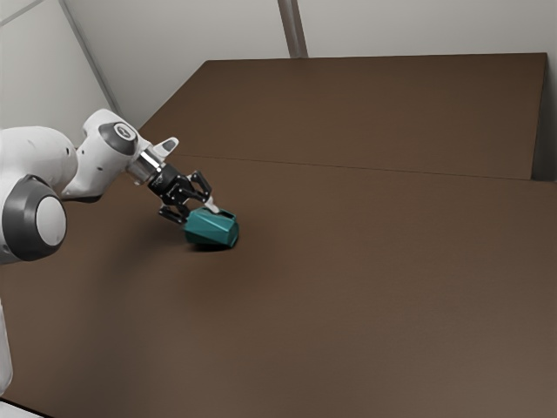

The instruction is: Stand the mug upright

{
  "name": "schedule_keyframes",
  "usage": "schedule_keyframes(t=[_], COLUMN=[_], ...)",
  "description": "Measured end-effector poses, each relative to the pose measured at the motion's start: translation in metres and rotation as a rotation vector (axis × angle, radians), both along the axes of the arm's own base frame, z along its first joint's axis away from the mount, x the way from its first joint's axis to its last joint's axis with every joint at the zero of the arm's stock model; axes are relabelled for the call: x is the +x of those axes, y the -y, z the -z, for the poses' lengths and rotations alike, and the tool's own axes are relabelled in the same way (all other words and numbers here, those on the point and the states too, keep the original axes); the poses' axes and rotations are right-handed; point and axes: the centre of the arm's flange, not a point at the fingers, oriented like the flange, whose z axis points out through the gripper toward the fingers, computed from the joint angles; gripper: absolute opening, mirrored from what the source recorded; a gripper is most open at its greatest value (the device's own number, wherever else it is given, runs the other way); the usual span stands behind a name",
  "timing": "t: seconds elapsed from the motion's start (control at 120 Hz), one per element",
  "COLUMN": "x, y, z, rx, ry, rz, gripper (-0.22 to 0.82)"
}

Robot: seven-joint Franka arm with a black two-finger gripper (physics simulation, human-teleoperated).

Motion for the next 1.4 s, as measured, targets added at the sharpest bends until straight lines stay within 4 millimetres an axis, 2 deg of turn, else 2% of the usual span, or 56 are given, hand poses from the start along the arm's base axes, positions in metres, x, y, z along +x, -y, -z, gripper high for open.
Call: schedule_keyframes(t=[0.175,0.292,0.542,0.642,0.758,0.908,1.125,1.25,1.4], x=[0.002,0.005,0.009,0.01,0.006,-0.001,-0.032,-0.068,-0.087], y=[0.0,0.001,0.012,0.02,0.047,0.083,0.135,0.156,0.176], z=[-0.005,-0.016,-0.026,-0.044,-0.089,-0.123,-0.139,-0.137,-0.138], rx=[0.008,0.015,0.017,0.035,0.13,0.33,0.591,0.651,0.681], ry=[0.011,0.03,0.049,0.069,0.112,0.133,0.14,0.135,0.149], rz=[0.004,0.009,0.024,0.044,0.132,0.268,0.408,0.416,0.386], gripper=[-0.02,-0.1,-0.16,-0.17,-0.17,-0.18,-0.18,-0.18,-0.18])
